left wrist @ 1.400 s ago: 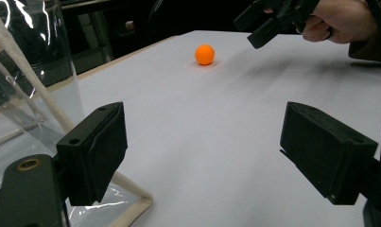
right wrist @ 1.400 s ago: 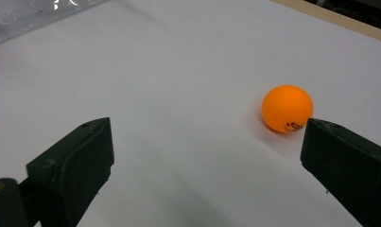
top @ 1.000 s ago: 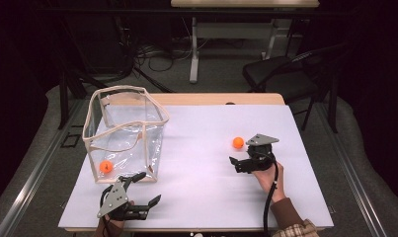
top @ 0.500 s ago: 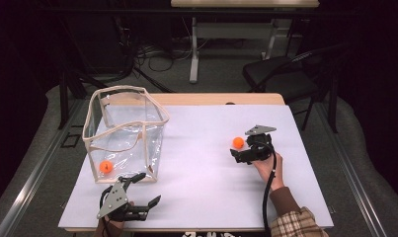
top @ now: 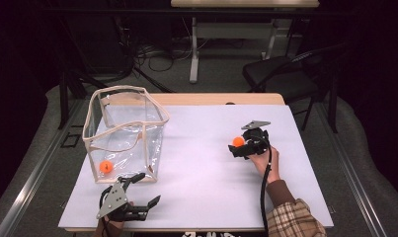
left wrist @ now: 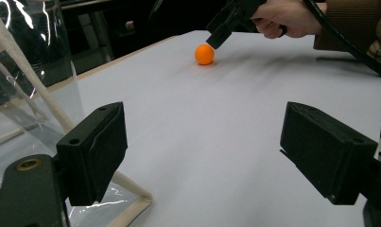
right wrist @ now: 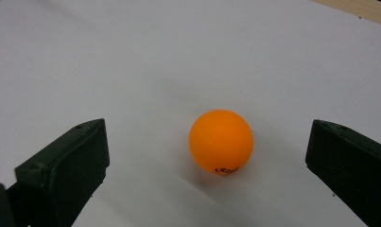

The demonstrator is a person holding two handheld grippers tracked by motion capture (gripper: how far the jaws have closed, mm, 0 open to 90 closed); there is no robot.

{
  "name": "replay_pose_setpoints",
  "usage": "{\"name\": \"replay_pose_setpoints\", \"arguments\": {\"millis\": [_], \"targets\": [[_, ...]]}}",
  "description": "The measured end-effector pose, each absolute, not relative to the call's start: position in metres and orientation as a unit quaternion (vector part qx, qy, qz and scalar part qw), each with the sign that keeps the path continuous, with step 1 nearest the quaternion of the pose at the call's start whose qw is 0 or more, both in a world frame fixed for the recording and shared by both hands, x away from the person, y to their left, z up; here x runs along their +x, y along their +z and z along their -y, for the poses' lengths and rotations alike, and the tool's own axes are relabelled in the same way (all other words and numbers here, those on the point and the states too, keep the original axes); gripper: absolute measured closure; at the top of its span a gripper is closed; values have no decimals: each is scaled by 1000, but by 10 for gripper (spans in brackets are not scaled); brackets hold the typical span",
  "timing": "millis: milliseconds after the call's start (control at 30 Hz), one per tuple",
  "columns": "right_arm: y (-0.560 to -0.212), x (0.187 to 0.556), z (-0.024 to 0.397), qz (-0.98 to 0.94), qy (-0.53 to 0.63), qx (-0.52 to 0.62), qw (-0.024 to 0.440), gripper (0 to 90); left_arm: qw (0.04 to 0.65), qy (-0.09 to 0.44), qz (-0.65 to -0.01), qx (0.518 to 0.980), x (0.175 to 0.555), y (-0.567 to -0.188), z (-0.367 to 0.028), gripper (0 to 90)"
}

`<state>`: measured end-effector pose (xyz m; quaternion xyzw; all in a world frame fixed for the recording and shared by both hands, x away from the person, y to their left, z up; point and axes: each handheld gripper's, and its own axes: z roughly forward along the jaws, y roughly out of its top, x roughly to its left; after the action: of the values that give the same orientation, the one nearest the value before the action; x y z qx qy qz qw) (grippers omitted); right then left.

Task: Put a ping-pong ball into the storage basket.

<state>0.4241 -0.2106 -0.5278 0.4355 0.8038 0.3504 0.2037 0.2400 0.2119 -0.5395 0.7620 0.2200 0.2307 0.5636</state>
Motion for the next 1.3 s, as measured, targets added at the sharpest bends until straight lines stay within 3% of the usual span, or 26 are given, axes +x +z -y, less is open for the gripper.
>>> {"name": "replay_pose_setpoints", "arguments": {"millis": [367,533,833,1300], "targets": [[-538,435,205,-812,328,443,192,1,564,231,-220,762,240,-539,-212,155],[-537,437,207,-803,339,451,195,170,564,231,-219,762,240,-539,-212,156],[-541,440,203,-813,317,452,187,345,564,230,-218,763,240,-539,-212,155],[-542,441,203,-822,308,444,182,473,564,230,-220,762,240,-539,-212,155]]}}
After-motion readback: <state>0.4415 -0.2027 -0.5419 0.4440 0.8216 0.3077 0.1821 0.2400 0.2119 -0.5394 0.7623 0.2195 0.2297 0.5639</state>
